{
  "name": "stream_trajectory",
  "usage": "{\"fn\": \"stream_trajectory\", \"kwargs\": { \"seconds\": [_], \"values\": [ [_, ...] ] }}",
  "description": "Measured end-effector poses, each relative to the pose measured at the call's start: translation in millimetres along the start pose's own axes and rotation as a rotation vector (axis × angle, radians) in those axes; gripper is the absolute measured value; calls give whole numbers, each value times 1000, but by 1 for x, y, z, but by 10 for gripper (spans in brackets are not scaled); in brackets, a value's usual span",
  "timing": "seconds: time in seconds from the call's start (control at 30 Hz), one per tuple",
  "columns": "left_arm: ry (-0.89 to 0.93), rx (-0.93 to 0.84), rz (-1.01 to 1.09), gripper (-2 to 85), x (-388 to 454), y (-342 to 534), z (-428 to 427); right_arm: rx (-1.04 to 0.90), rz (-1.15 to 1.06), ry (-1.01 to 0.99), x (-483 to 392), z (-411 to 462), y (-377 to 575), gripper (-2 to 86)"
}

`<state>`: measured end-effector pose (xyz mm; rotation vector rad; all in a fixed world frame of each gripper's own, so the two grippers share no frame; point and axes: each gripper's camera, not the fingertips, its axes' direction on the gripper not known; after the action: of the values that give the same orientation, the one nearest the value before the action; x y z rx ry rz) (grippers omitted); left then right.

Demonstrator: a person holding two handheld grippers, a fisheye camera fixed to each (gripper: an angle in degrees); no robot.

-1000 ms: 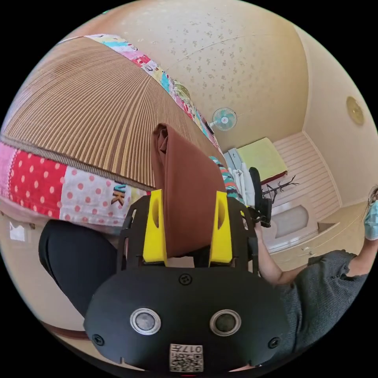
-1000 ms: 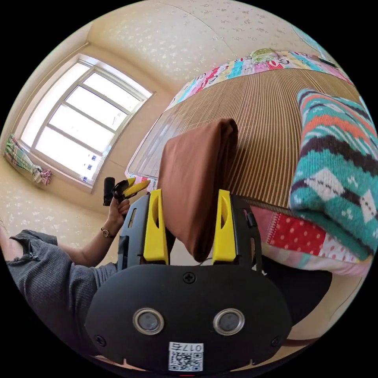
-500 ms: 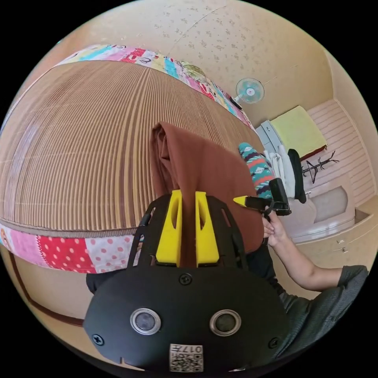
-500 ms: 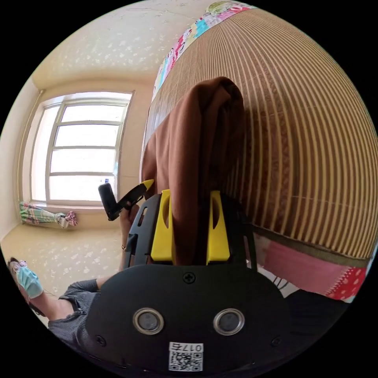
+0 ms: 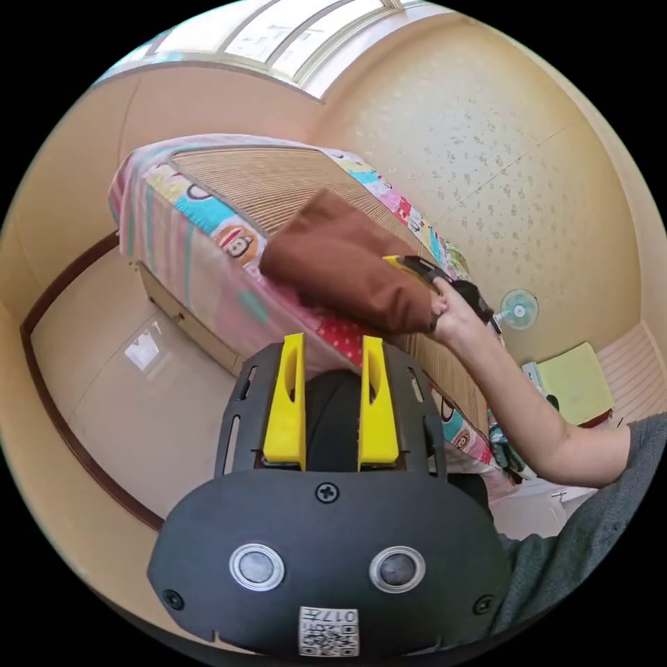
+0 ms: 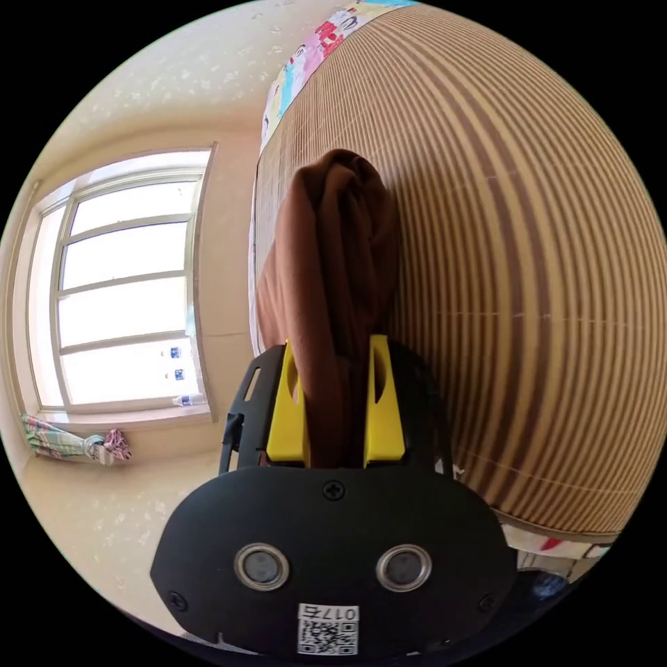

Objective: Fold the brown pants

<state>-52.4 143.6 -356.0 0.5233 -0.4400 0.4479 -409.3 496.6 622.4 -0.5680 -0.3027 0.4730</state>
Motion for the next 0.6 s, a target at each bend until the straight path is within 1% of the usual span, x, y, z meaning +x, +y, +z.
{"fn": "stream_trajectory", "kwargs": {
  "seconds": [0.07, 0.2, 0.27, 0.33, 0.37, 0.4, 0.43, 0.47, 0.5, 0.53, 0.57, 0.6],
  "values": [
    [-14, -45, -76, 118, -29, 28, -9, 7, 21, -51, -15, 46, -7, 139],
    [-43, -70, -212, 113, -68, 63, -27, 13, 101, -231, -52, 147, -18, 144],
    [-35, -59, -229, 113, -70, 66, -34, -95, 80, -288, -69, 192, -30, 145],
    [-41, -43, -227, 113, -66, 65, -41, -363, -25, -328, -94, 234, -51, 138],
    [-41, -42, -211, 113, -60, 63, -45, -409, -71, -327, -100, 236, -53, 135],
    [-41, -44, -178, 113, -53, 59, -46, -448, -186, -316, -110, 227, -50, 117],
    [-44, -46, -158, 113, -49, 58, -46, -455, -325, -302, -117, 204, -38, 89],
    [-57, -48, -122, 113, -40, 56, -46, -458, -394, -305, -118, 190, -29, 69],
    [-67, -54, -93, 113, -32, 55, -43, -474, -504, -296, -112, 157, -10, 45],
    [-66, -59, -81, 113, -29, 54, -41, -482, -560, -257, -96, 122, 10, 36],
    [-51, -71, -56, 113, -21, 54, -36, -484, -576, -239, -86, 103, 20, 32],
    [-25, -83, -36, 113, -14, 53, -31, -482, -593, -221, -60, 61, 39, 25]
  ]
}}
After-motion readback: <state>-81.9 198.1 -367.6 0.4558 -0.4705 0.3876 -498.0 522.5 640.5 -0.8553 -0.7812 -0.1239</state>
